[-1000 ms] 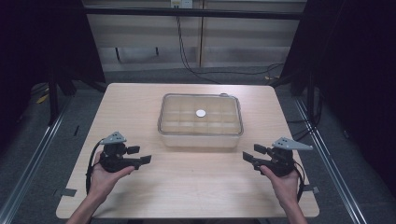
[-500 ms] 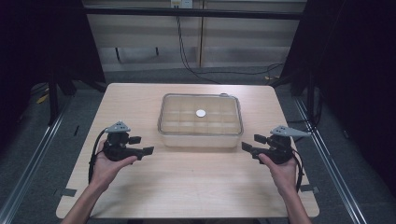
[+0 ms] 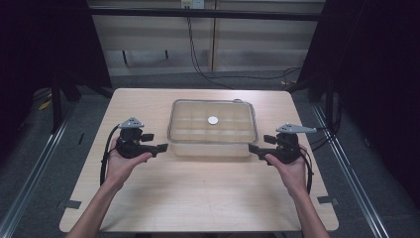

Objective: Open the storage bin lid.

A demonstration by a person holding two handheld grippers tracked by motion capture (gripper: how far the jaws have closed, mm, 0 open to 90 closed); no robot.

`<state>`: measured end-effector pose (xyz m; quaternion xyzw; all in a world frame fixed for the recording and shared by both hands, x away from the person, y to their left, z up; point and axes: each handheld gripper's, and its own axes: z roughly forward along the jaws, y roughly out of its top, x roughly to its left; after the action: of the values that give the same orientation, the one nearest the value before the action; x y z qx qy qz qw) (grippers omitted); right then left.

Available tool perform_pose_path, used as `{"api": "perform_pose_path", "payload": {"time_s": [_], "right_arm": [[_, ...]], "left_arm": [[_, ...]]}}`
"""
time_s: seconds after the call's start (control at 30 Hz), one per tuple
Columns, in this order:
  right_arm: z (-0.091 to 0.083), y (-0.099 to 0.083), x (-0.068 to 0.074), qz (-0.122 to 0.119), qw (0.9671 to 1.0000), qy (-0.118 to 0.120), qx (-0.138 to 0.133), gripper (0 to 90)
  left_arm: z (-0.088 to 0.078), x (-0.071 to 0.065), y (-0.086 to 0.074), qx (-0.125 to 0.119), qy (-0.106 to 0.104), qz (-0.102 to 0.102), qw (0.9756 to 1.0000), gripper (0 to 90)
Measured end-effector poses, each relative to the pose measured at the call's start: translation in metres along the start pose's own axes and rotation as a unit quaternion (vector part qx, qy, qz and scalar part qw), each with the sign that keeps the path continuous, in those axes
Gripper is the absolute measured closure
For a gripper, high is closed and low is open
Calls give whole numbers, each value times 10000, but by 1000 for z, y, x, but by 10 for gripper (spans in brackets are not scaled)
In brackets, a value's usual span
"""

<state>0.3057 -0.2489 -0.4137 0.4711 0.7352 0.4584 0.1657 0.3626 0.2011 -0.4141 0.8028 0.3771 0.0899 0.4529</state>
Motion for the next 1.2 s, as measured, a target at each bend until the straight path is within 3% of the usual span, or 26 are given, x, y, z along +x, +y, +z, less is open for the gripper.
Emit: {"api": "perform_pose_path", "payload": {"time_s": [0.17, 0.33, 0.4, 0.47, 0.53, 0.77, 0.83, 0.87, 0.97, 1.2], "right_arm": [[5, 9, -9, 17, 9999, -71, 147, 238], [10, 18, -20, 102, 9998, -15, 168, 250], [12, 22, -22, 102, 9996, -32, 249, 229], [17, 28, -25, 160, 9989, 52, 444, 147], [20, 31, -28, 120, 9988, -3, 468, 189], [34, 42, -40, 200, 9976, 48, 662, 165], [36, 45, -42, 229, 9970, 116, 731, 262], [38, 46, -42, 217, 9968, 191, 751, 268], [45, 47, -44, 199, 9961, 139, 845, 231], [62, 43, -50, 318, 9934, 182, 1089, 169]], "left_arm": [[6, 6, 4, 70, 92, 63, 9999, 256], [11, 16, 13, 209, 104, -16, 9997, 241], [12, 18, 17, 206, 155, -36, 9997, 238], [15, 19, 21, 175, 136, -63, 9997, 229], [20, 20, 23, 217, 119, -83, 9997, 228], [37, 22, 35, 349, 98, -78, 9993, 214], [41, 23, 38, 365, 117, -88, 9992, 212], [42, 24, 40, 394, 121, -76, 9991, 212], [48, 26, 40, 390, 128, -178, 9990, 212], [65, 26, 40, 584, 52, -133, 9982, 201]]}}
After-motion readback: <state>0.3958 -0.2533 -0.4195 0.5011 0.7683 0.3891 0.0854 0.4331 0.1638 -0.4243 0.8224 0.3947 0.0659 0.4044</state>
